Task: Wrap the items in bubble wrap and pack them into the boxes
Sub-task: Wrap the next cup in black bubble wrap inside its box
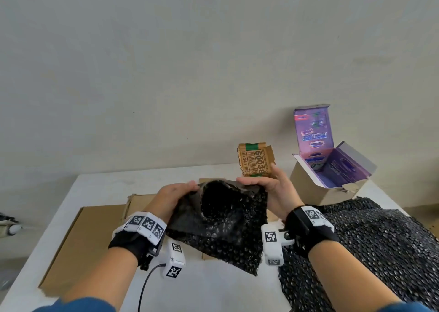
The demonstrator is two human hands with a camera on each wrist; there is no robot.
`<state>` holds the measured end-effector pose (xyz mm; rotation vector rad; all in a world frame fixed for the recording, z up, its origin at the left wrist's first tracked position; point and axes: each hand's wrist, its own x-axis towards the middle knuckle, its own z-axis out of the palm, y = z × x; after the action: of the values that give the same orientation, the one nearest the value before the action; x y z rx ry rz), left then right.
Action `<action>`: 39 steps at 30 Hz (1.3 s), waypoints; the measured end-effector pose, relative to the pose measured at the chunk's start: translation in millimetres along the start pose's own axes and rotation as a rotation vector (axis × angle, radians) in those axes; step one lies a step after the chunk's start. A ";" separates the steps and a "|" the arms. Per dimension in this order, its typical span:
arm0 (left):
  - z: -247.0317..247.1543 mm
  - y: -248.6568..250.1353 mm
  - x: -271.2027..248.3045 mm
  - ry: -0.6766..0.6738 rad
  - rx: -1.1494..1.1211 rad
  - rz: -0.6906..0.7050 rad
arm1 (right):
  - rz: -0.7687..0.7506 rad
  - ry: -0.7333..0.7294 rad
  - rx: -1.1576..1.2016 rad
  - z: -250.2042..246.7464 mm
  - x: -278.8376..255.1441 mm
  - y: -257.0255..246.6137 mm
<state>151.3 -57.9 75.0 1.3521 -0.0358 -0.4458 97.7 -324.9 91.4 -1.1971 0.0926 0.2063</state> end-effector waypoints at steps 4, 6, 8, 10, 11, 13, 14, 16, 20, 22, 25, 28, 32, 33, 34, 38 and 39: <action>-3.1 -7.3 7.3 0.038 0.322 0.199 | 0.011 0.048 -0.550 3.8 5.5 1.4; -5.6 -8.1 8.0 0.008 0.400 0.204 | 0.004 0.019 -0.707 -2.4 9.4 5.7; -5.1 -5.9 5.2 -0.055 0.526 0.175 | -0.034 0.020 -0.809 -3.3 10.0 5.5; -1.1 -2.1 1.9 -0.115 0.673 0.158 | -0.077 0.004 -0.882 1.3 8.8 0.6; 1.1 0.1 1.9 -0.136 0.728 0.158 | -0.091 -0.020 -0.919 5.2 8.3 -2.4; 8.6 3.9 3.2 -0.187 0.849 0.156 | -0.118 -0.065 -0.997 14.6 8.3 -7.8; 12.7 3.8 5.3 -0.210 0.921 0.159 | -0.134 -0.074 -1.025 19.6 9.0 -9.6; 21.8 3.0 8.3 -0.213 0.997 0.182 | -0.223 -0.026 -1.072 26.6 11.4 -10.4; 26.8 -5.3 10.0 -0.045 0.762 0.208 | -0.560 0.413 -1.223 25.4 8.4 -4.4; 24.1 -11.3 9.9 0.032 0.653 0.185 | -0.660 0.495 -1.275 25.2 2.4 0.6; 22.8 -18.8 7.9 -0.001 0.474 0.129 | -0.436 0.300 -1.361 24.7 1.6 15.1; 27.2 -22.9 2.7 -0.070 0.372 0.099 | -0.204 0.122 -1.178 22.3 11.9 25.8; 30.7 -30.3 -1.0 -0.125 0.270 0.025 | -0.035 0.004 -0.773 20.0 19.9 24.5; 29.5 -33.0 0.7 -0.118 0.264 0.019 | -0.035 0.002 -0.760 19.1 22.3 24.6; 28.3 -35.0 2.9 -0.095 0.291 0.029 | -0.049 0.006 -0.769 18.5 25.0 24.5; 24.3 -41.8 10.6 0.027 0.400 0.079 | -0.060 0.004 -0.888 15.4 40.7 28.8; 23.6 -45.2 11.7 0.032 0.399 0.100 | -0.048 0.005 -0.911 14.7 45.0 31.1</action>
<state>142.4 -90.4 35.0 1.7411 -0.1726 -0.3422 134.7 -295.4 60.3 -2.1039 -0.0352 0.2079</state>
